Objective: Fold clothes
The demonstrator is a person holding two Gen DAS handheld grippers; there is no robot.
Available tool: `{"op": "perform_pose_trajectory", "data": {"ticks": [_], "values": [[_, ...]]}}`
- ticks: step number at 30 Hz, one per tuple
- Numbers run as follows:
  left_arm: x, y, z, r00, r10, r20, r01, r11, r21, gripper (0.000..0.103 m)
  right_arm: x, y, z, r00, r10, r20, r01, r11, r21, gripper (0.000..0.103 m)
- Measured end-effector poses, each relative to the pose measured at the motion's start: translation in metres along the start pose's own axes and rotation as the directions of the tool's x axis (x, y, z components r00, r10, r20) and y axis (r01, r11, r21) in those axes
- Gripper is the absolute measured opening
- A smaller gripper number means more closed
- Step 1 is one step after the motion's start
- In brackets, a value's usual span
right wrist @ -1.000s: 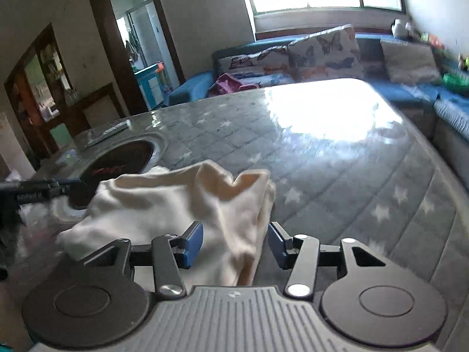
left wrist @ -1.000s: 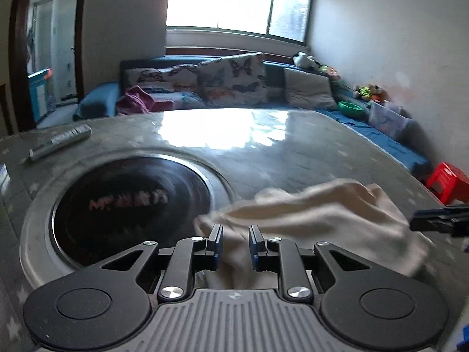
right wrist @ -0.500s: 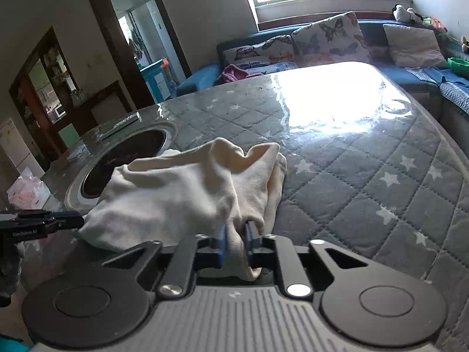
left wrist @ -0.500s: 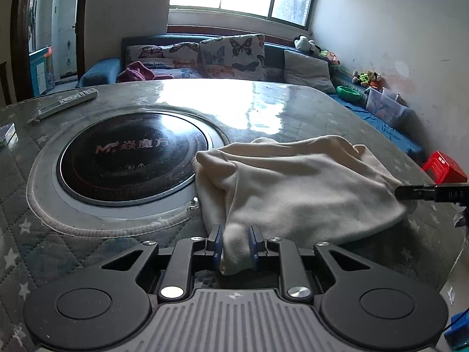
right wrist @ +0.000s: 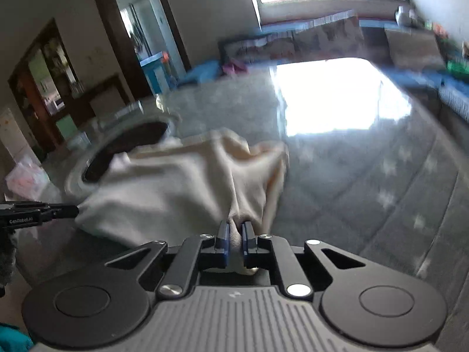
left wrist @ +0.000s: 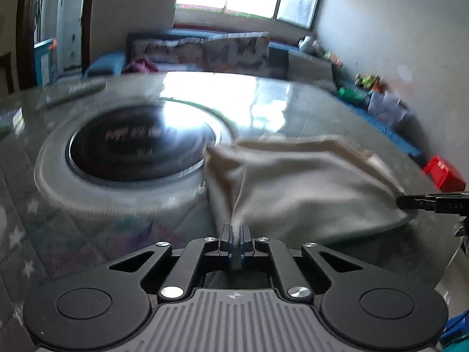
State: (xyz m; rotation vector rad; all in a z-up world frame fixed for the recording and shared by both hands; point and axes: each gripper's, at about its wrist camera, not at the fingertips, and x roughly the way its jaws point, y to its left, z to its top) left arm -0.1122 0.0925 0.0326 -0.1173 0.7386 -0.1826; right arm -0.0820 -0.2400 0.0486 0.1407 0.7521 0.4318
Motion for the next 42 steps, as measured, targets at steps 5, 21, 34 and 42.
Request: {"op": "perform_pose_trajectory", "data": {"ticks": [5, 21, 34, 42], "values": [[-0.012, -0.003, 0.016, 0.999, 0.007, 0.051, -0.010, 0.999, 0.046, 0.009, -0.002, -0.002, 0.007, 1.000, -0.012, -0.012, 0.012, 1.000, -0.025, 0.018], [0.056, -0.030, 0.032, 0.996, -0.089, 0.001, 0.089, 0.993, 0.076, 0.012, 0.079, -0.015, 0.052, 1.000, -0.007, 0.007, 0.007, 1.000, -0.022, 0.019], [0.070, -0.016, 0.057, 0.997, -0.063, 0.038, 0.063, 0.998, 0.014, 0.012, 0.084, -0.034, 0.052, 0.999, -0.037, 0.039, 0.034, 0.997, 0.073, 0.014], [0.067, 0.003, 0.066, 0.998, 0.000, 0.059, 0.004, 0.998, -0.068, 0.011, 0.070, -0.029, 0.052, 0.993, -0.091, 0.073, 0.090, 0.996, 0.012, 0.017]]}}
